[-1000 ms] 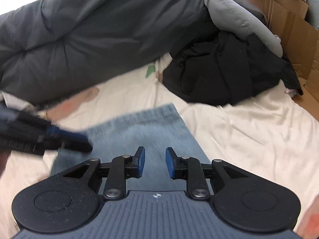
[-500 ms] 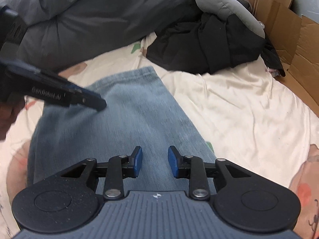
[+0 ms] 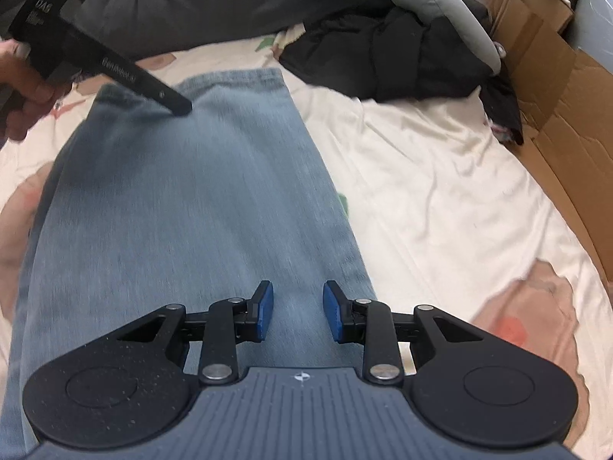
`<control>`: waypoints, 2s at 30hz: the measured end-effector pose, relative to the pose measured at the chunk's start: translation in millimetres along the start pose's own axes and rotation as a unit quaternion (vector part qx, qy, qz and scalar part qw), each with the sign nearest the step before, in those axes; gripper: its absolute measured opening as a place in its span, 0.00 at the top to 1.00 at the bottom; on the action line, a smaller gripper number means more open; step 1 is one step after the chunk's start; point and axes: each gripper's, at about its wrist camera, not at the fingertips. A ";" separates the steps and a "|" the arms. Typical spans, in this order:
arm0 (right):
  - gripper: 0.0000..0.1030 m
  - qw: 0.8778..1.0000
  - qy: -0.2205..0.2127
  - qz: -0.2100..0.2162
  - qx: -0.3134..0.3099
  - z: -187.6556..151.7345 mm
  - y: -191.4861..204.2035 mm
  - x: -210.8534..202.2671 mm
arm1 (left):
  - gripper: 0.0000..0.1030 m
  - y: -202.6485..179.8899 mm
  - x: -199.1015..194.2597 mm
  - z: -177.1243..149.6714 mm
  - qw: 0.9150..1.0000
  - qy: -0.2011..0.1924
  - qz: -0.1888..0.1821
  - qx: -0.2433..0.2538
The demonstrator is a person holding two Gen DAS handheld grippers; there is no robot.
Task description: Fold clothes
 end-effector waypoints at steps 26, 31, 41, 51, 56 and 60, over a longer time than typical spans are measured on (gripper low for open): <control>0.66 0.997 0.043 -0.064 0.029 -119.5 -20.7 -106.0 | 0.97 -10.5 3.7 3.8 0.999 0.022 0.025 0.031; 0.67 0.995 0.046 -0.076 0.054 -131.3 -24.6 -116.2 | 0.97 -12.7 5.1 5.8 0.998 0.029 0.029 0.038; 0.66 0.986 0.047 -0.088 0.132 -144.1 -33.5 -135.2 | 0.97 -19.0 7.5 9.6 0.997 0.043 0.036 0.060; 0.66 0.985 0.045 -0.069 0.151 -156.9 -39.9 -123.8 | 0.97 -25.4 11.3 13.1 0.994 0.058 0.051 0.075; 0.65 0.985 0.048 -0.063 0.156 -156.6 -41.3 -122.8 | 0.98 -32.2 8.8 16.8 0.993 0.064 0.065 0.071; 0.65 0.981 0.035 -0.060 0.179 -146.4 -40.6 -135.3 | 0.89 -44.3 -5.3 24.1 0.996 0.054 0.055 0.048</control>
Point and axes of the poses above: each gripper's, at about its wrist camera, not at the fingertips, and x roughly the way its jaws point, y to its left, z to its top, and after that the axes turned 6 degrees about -y, right-handed
